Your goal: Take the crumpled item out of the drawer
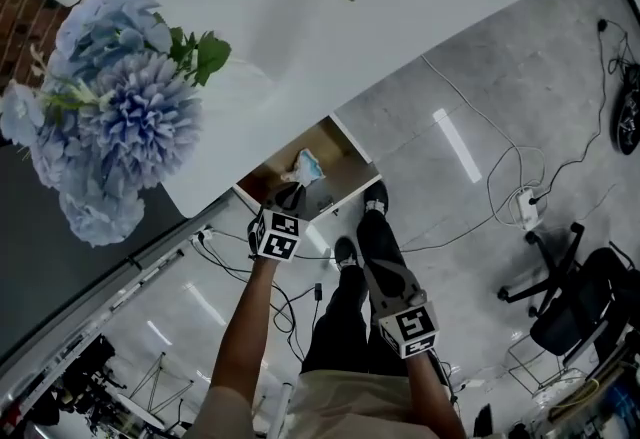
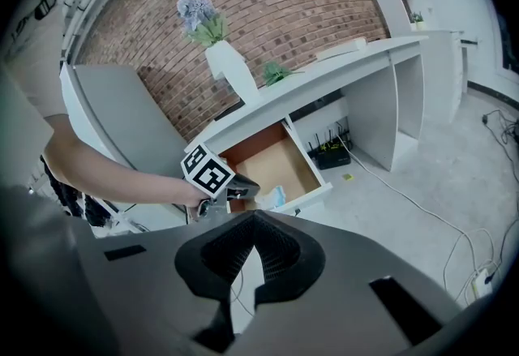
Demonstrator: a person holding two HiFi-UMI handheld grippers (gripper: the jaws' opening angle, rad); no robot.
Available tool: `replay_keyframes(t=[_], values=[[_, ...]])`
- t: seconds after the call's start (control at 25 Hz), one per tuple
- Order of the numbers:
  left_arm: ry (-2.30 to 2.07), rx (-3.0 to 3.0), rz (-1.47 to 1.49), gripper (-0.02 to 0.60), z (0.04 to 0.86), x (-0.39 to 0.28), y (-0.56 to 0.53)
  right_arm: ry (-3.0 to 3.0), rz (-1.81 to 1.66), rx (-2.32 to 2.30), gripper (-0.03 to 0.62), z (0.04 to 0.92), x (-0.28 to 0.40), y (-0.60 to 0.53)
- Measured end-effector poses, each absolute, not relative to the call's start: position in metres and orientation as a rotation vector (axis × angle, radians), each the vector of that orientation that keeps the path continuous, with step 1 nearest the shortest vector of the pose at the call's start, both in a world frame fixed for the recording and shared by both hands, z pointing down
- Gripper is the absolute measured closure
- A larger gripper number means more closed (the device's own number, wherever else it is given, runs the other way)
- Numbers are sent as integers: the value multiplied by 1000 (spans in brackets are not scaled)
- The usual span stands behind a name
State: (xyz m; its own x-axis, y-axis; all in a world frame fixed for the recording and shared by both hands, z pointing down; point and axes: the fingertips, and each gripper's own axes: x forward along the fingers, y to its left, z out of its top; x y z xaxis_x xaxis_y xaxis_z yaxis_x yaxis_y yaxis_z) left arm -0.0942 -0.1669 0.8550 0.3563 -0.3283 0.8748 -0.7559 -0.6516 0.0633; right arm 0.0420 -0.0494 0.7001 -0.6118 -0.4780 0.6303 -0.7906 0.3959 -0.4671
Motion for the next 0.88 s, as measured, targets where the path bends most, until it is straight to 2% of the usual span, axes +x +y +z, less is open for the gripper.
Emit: replay_keyframes(t=[0.16, 0.28, 0.44, 0.64, 0.76, 0.88], values=[[-944, 2164, 1274, 558, 864, -99, -173, -2253, 1090, 1109, 569, 708, 46, -48], [-943, 2156, 1297, 489, 870, -100, -178, -2251, 1093, 1114, 569, 712, 48, -48], [-955, 2156, 1332, 429, 878, -99, -185, -2236, 1083, 1101, 569, 717, 53, -47], [-914, 2145, 1382, 393, 893, -93, -186, -2215, 1084, 1117, 569, 721, 62, -47], [-879, 2123, 1427, 345, 904, -95, -188, -2205, 1093, 1124, 569, 725, 64, -46], [-873, 2118, 1475, 341, 914, -96, -193, -2196, 1092, 1122, 569, 728, 66, -44]])
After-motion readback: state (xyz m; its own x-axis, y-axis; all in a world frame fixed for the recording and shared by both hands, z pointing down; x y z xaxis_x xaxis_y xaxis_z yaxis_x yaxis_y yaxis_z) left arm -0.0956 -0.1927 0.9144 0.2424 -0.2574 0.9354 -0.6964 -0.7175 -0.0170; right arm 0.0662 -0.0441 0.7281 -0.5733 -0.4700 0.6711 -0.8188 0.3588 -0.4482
